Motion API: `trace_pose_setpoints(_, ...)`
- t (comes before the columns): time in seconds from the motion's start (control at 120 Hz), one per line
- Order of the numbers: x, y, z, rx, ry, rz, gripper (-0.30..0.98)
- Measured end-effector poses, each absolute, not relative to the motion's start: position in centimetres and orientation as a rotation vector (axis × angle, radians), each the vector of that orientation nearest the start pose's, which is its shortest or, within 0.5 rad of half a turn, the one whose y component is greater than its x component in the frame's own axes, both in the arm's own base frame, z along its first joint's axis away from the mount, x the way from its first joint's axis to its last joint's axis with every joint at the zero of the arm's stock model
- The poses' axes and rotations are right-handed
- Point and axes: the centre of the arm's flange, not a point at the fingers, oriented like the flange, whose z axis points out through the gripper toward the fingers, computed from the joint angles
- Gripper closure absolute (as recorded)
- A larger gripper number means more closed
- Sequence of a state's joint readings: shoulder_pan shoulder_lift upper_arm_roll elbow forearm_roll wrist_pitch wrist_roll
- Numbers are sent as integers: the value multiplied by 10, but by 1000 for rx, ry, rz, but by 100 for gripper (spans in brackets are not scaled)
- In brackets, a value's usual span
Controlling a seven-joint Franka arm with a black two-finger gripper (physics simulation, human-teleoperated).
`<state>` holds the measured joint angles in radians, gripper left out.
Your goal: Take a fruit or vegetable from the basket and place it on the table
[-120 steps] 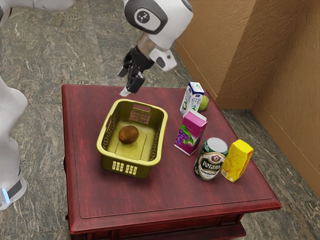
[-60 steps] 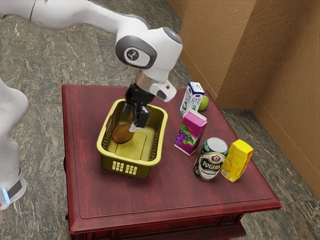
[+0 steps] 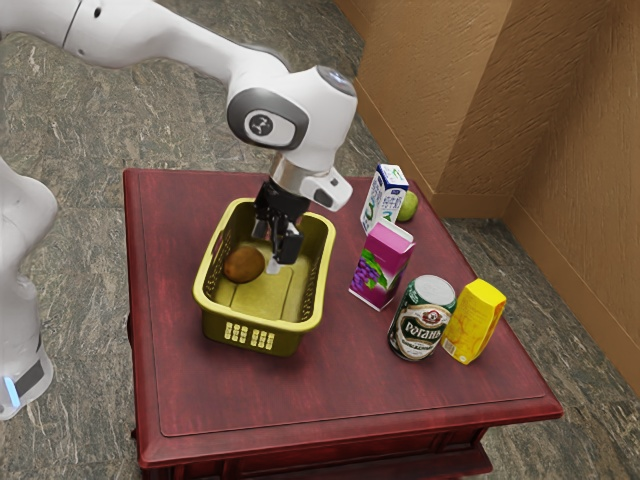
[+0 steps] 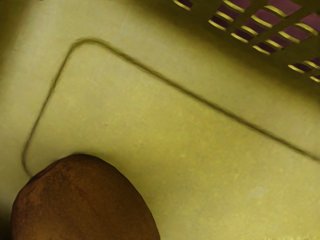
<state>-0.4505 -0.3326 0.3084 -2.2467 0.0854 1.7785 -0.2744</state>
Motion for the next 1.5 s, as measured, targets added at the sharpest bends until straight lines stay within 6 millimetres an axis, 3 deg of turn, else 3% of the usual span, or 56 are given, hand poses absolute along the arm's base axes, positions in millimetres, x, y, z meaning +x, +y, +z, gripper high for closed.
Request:
trace_pose_setpoints(0.217, 430, -45, 464, -3116, -31, 286, 0)
trace_pose_setpoints(1.075, 430, -49, 456, -3167, 180, 320, 0)
trace_pose_setpoints(1.225, 427, -45, 448, -3135, 191, 331, -8)
trace_pose_setpoints(1.5, 430, -39, 448, -3110, 192, 293, 0)
